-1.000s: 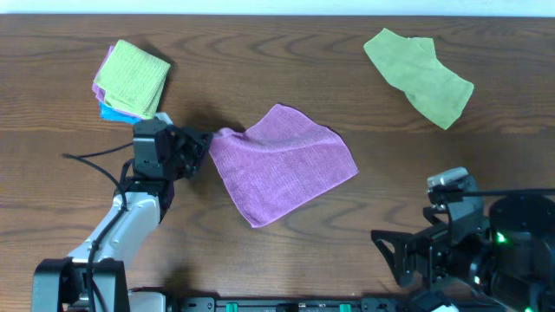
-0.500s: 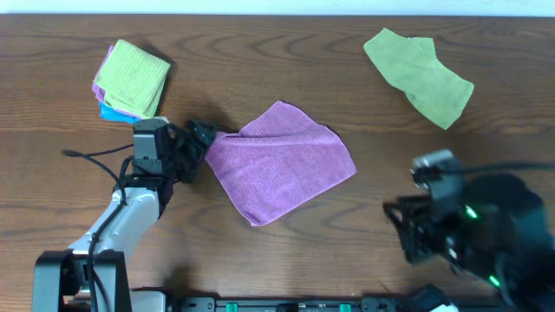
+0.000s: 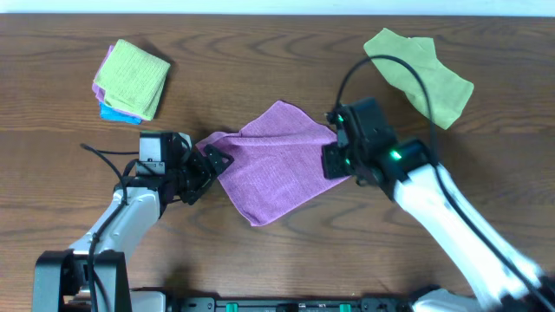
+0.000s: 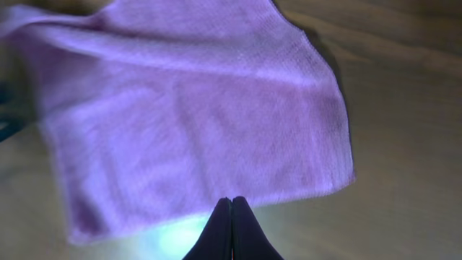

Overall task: Fold the cloth
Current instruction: 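Grasp the cloth's right edge with the right gripper, then pull the cloth toward the robot with both grippers to square it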

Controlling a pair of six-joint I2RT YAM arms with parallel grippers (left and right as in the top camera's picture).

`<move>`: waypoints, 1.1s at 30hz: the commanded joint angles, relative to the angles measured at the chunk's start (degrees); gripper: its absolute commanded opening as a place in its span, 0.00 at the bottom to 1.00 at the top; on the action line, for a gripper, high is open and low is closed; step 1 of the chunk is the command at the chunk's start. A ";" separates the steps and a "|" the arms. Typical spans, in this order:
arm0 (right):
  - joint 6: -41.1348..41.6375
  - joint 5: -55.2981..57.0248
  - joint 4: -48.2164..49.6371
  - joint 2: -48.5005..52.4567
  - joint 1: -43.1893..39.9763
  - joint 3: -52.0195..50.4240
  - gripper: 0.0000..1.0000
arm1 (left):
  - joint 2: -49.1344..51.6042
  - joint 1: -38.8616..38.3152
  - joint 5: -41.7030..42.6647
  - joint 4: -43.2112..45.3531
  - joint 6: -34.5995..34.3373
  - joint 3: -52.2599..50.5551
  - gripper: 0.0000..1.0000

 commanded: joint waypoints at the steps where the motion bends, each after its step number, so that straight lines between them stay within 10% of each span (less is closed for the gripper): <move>1: 0.83 1.01 2.80 6.49 -2.54 -0.37 0.02 | -0.24 -0.02 1.09 -0.39 1.97 0.66 0.95; 33: 2.60 -3.19 -2.47 25.38 -3.32 -0.42 0.02 | -0.24 -0.02 1.14 -0.72 7.28 0.66 0.98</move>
